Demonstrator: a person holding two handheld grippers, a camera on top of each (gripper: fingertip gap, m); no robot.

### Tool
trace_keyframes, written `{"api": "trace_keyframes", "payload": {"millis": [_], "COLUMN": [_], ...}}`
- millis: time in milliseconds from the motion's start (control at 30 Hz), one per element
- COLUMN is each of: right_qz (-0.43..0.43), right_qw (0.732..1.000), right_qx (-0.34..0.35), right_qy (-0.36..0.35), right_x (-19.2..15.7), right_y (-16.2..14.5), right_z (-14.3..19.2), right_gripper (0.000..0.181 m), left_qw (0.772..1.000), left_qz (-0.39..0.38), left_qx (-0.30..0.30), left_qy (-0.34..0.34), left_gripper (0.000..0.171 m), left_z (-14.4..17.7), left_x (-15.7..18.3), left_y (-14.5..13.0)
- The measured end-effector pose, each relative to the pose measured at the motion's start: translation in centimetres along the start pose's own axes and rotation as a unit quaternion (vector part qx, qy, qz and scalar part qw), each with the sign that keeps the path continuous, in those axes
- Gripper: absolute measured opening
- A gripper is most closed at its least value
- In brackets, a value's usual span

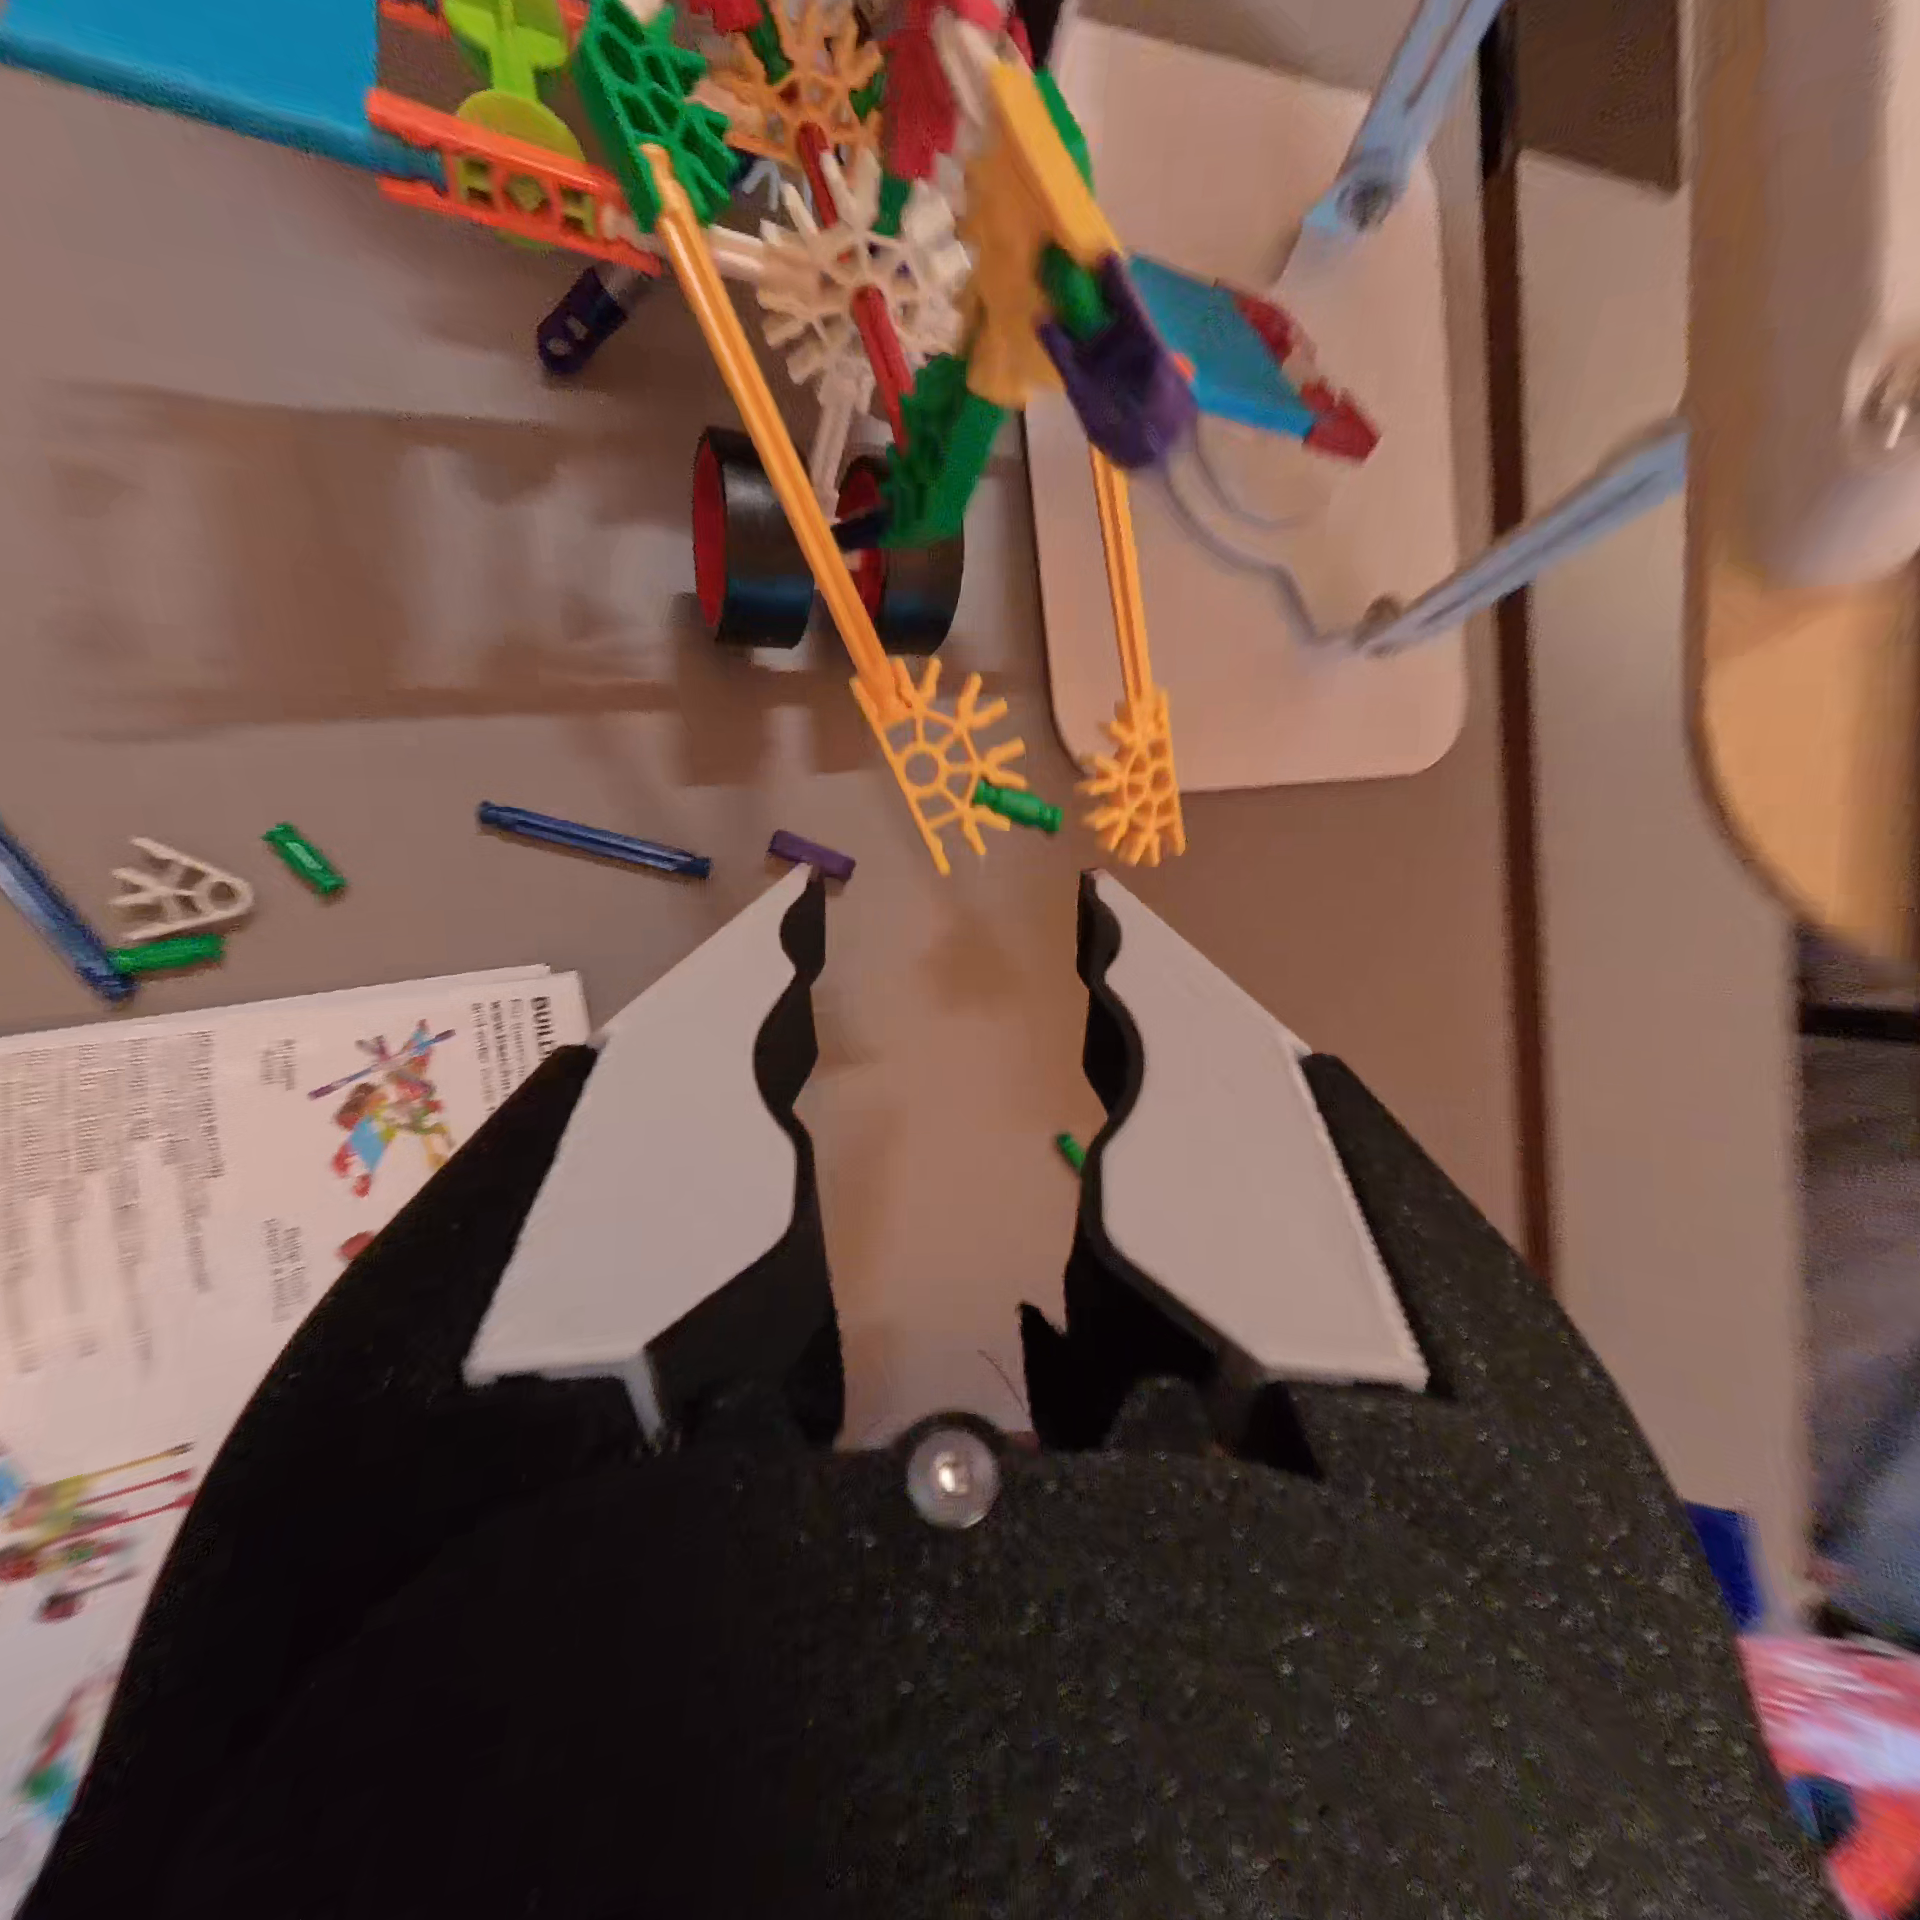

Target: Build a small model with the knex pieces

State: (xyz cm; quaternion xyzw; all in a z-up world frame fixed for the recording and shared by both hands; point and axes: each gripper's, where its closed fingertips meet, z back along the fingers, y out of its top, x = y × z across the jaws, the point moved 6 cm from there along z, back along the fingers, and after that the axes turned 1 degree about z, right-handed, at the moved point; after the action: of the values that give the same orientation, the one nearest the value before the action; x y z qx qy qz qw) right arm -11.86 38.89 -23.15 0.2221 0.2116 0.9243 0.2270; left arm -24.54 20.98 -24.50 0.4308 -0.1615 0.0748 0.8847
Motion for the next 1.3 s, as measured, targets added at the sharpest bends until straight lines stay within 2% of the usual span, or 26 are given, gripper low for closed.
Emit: {"api": "trace_keyframes", "payload": {"millis": [167,400,467,700,833,967,1133,1233,1300], "right_qz": [-0.092,-0.104,-0.104,-0.109,-0.069,0.019,0.169,0.134,0.07], "right_qw": [0.994,0.99,0.989,0.987,0.992,0.994,0.972,0.984,0.993], "right_qx": [0.03,0.03,0.052,0.082,0.098,0.107,0.058,0.076,0.096], "right_qy": [0.054,0.091,0.087,0.084,0.044,-0.03,-0.152,-0.091,-0.022], "right_x": [0.8,0.1,0.3,0.8,1.2,1.4,1.2,0.0,-0.5], "right_y": [-1.0,-0.7,-0.2,0.0,0.5,1.2,1.8,2.1,1.8], "right_z": [-0.5,-2.3,-2.2,-1.8,-1.5,-0.7,-0.4,0.1,0.6], "right_gripper": [0.049,0.043,0.026,0.019,0.014,0.014,0.012,0.011,0.029], "left_qw": [1.0,1.0,1.0,1.0,1.0,1.0,1.0,1.0,1.0], "left_qz": [-0.006,-0.008,-0.008,-0.008,-0.006,-0.001,0.004,0.006,0.005], "left_qx": [0.0,-0.002,-0.002,-0.004,-0.005,-0.003,-0.004,-0.006,-0.006], "left_qy": [0.0,0.0,0.0,0.001,0.002,0.0,0.0,0.0,0.001], "left_gripper": [0.013,0.013,0.013,0.013,0.013,0.013,0.013,0.014,0.014], "left_z": [-0.1,-0.1,-0.1,0.0,0.0,0.0,0.1,0.2,0.2], "left_x": [0.0,0.0,0.0,-0.1,-0.1,-0.2,-0.3,-0.4,-0.4], "left_y": [0.0,0.0,0.0,-0.1,-0.1,-0.1,-0.2,-0.3,-0.3]}}
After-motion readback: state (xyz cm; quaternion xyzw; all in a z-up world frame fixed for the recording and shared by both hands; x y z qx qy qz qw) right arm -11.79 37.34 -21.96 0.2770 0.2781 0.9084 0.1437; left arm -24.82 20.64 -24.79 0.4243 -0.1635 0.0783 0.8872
